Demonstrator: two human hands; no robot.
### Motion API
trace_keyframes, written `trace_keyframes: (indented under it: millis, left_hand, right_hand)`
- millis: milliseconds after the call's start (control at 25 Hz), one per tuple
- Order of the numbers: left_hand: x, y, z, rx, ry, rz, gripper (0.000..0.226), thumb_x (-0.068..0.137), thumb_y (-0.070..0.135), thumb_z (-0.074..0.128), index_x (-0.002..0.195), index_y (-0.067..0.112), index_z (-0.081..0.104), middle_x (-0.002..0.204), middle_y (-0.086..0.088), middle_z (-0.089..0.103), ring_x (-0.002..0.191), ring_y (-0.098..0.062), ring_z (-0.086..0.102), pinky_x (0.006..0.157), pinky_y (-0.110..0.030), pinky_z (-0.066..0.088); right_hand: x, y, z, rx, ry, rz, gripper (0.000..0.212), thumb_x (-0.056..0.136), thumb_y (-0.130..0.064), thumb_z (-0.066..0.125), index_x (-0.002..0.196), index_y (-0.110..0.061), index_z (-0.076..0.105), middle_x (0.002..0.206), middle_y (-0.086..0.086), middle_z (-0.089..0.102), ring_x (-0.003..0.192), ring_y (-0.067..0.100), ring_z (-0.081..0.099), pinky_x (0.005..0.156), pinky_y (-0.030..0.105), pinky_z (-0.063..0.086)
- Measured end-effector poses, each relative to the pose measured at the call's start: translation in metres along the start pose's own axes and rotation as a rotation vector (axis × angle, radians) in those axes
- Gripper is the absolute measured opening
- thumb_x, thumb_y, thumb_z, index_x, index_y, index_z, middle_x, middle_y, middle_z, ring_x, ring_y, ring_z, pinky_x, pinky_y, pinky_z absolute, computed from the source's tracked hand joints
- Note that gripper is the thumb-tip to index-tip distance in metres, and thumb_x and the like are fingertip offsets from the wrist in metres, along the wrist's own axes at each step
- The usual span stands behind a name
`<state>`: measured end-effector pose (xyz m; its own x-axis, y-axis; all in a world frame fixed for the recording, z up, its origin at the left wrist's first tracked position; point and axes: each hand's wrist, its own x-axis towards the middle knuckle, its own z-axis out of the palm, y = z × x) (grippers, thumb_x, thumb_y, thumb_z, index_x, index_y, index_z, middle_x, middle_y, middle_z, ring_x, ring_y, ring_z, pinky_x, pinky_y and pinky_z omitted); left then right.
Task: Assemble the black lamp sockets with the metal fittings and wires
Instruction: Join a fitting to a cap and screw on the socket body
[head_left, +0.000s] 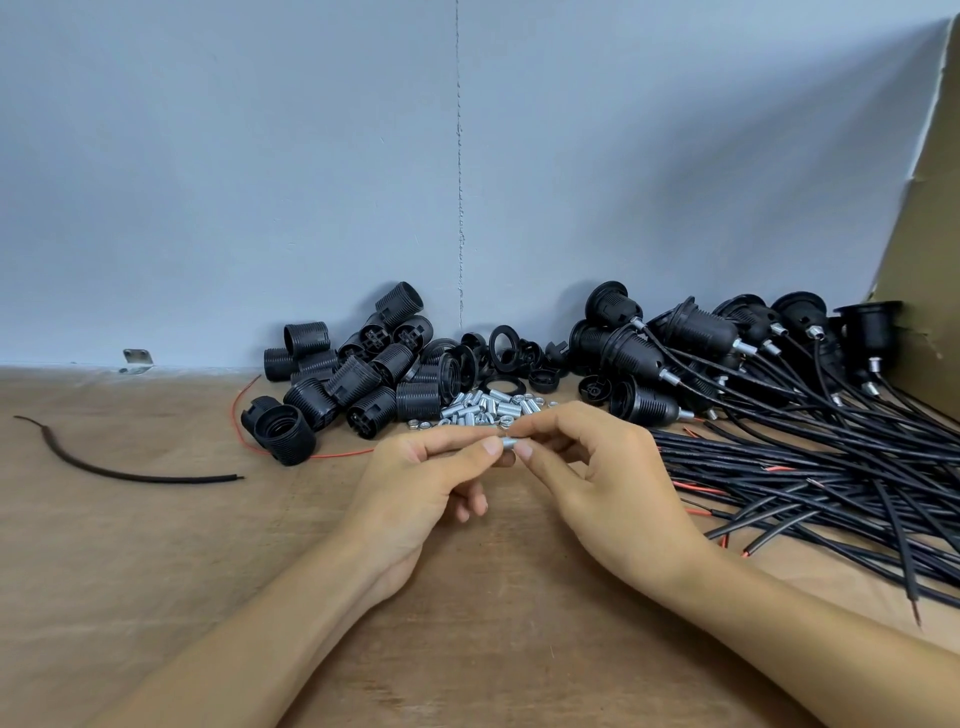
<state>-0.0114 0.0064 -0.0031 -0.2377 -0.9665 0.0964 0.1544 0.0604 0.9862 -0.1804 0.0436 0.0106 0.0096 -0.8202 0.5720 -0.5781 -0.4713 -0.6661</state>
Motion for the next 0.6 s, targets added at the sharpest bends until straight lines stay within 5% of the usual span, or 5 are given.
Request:
trace_keyframes:
  millis: [240, 480, 600]
  left_hand:
    - [-0.0013, -0.0004, 0.0004, -0.013, 0.024, 0.015, 0.029, 0.062, 0.025, 0.082, 0.090, 0.026, 0.083, 0.076, -0.002, 0.076, 0.051, -0.007, 0.056, 0.049, -0.017, 0.045]
    - [-0.0029, -0.0010, 0.0013, 0.016, 0.027, 0.034, 0.033, 0.061, 0.030, 0.084, 0.093, 0.024, 0.083, 0.078, -0.004, 0.076, 0.050, -0.006, 0.054, 0.048, -0.017, 0.044]
    - [-0.0035, -0.0010, 0.0021, 0.042, 0.027, 0.038, 0.035, 0.060, 0.040, 0.083, 0.093, 0.026, 0.083, 0.086, -0.006, 0.079, 0.048, -0.006, 0.052, 0.048, -0.017, 0.043]
  right_hand:
    - [0.0025, 0.0030, -0.0011, 0.137, -0.052, 0.126, 0.006, 0.091, -0.017, 0.071, 0.094, -0.022, 0.074, 0.076, -0.011, 0.071, 0.070, 0.002, 0.063, 0.069, 0.015, 0.050]
    - [0.0043, 0.0020, -0.0010, 0.235, -0.068, 0.233, 0.009, 0.094, -0.024, 0.067, 0.087, -0.019, 0.071, 0.066, -0.005, 0.068, 0.054, 0.003, 0.057, 0.056, 0.019, 0.050]
    - [0.0045, 0.0010, -0.0015, 0.231, -0.069, 0.216, 0.007, 0.093, -0.022, 0.068, 0.087, -0.022, 0.071, 0.070, -0.006, 0.070, 0.058, 0.010, 0.061, 0.061, 0.025, 0.054]
